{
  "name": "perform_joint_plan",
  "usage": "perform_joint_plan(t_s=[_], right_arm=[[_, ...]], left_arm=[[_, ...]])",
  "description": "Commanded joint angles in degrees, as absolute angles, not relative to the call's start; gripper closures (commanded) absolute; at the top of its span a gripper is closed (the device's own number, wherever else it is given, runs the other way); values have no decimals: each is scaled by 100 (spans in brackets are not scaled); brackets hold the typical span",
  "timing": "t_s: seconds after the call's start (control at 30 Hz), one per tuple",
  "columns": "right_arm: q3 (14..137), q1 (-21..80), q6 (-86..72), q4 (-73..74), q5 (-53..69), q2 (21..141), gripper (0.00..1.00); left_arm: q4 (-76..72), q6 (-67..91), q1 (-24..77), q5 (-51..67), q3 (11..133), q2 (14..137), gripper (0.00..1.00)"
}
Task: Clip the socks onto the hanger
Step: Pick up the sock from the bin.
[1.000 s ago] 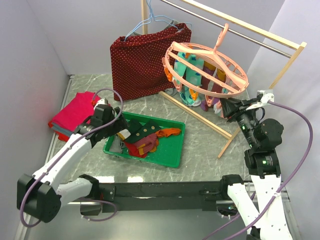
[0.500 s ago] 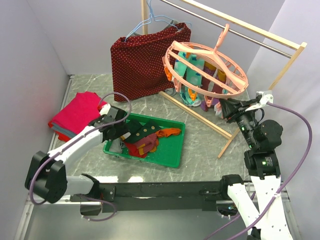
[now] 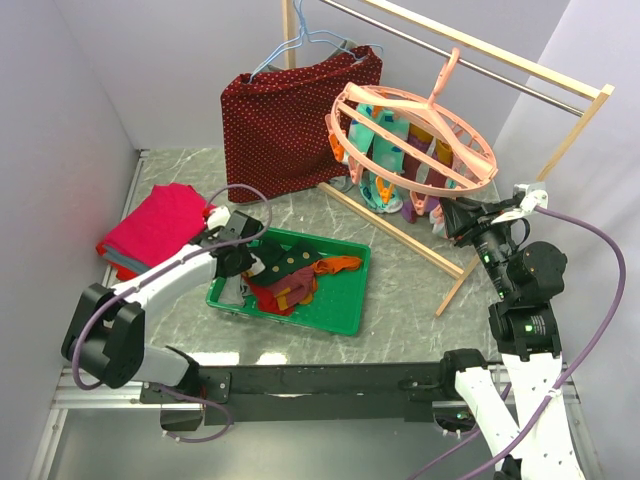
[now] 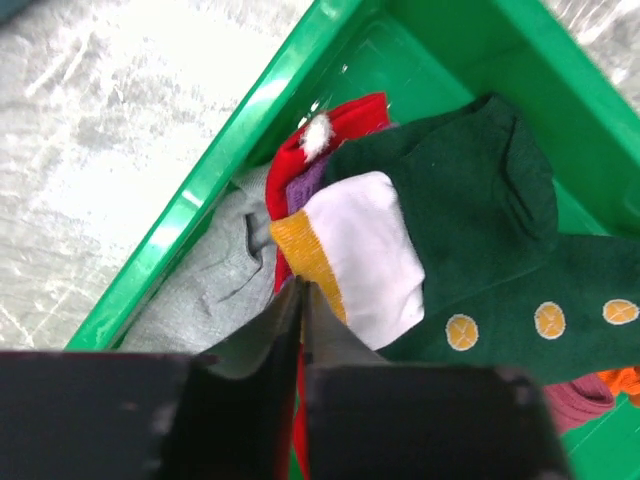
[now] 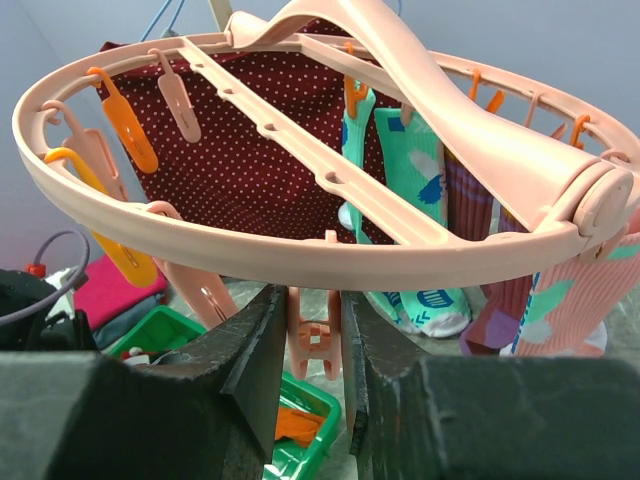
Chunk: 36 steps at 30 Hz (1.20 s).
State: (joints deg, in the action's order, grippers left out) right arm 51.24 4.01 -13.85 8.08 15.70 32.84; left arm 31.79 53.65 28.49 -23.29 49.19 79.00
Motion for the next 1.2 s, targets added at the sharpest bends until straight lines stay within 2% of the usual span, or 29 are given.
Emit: perform_joint_plan(t_s=[0.0,0.2,0.33,0.47,0.6,0.67,0.83,0.93,1.17], right_arm=[[5098,448,-1336,773,1538,3243,100],[5159,457,-1283,844,1521,3226,100],[5194,457,-1292,844,1538,3234,100],[5212,457,-1283,870,1538,3226,100],[5247,448,-1266,923,1547,3208,100],[5273,448,-1248,967,1538,3199,100],[5238,457,-1257,967,1547,3164,100],[5203,457,-1257,941,1547,3173,100],[5229,448,-1283,932,1573,3199,100]], left_arm=[[3163,5098,2979,-2820,5360,7893,99],[3226,3852,3681,-3637,6028,7595,99],[2884,2956,4357,-3412,6222,7462,99],[3004,3285,4720,-3401,6416,7655,96],[3646,4594,4580,-3841,6443,7962,44],[3779,5114,4168,-3466,6268,8007,36],[3271,5546,3096,-2725,5503,7577,34],[2962,5563,2840,-2505,5169,7374,33],[2848,5564,2654,-2163,5072,7883,34]])
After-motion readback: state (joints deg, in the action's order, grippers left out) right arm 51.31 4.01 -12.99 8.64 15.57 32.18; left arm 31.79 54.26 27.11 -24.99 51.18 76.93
